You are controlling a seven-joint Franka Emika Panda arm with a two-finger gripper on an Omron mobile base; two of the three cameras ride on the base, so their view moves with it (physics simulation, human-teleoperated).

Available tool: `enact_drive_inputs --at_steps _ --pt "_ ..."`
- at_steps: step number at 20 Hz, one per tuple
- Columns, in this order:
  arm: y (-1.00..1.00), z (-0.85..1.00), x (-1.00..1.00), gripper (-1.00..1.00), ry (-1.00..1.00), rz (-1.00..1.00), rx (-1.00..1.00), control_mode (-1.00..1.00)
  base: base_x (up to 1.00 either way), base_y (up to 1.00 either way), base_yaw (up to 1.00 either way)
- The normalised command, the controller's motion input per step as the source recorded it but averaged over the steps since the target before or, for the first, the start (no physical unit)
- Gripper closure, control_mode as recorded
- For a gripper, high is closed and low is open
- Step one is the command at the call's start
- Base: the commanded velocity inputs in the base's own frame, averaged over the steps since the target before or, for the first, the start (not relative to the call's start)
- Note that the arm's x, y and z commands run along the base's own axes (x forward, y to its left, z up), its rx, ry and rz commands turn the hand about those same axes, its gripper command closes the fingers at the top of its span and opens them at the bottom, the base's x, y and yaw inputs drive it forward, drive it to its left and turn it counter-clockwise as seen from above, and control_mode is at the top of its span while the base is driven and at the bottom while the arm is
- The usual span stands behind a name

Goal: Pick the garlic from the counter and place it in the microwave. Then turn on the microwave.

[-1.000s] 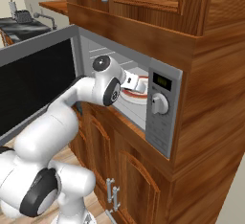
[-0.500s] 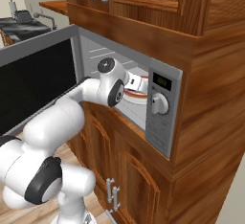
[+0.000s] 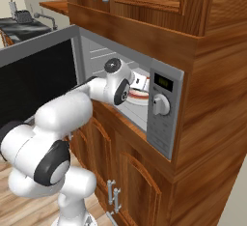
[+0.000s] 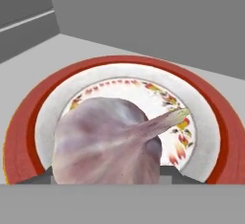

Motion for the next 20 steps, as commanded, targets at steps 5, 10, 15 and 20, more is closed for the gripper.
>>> enact_drive_inputs --at_steps 5,10,15,20 --pt "-0.11 -0.18 0.33 1.00 0.00 0.00 0.00 -1.00 0.00 0.00 0.00" --pt "-0.14 -0.14 0.37 1.00 0.00 0.00 0.00 -1.00 0.00 0.00 0.00" --pt "-0.17 -0.06 0.35 1.00 0.01 0.00 0.00 -1.00 0.00 0.00 0.00" --pt "-0.16 0.00 0.21 1.00 0.06 0.00 0.03 -1.00 0.00 0.00 0.00"
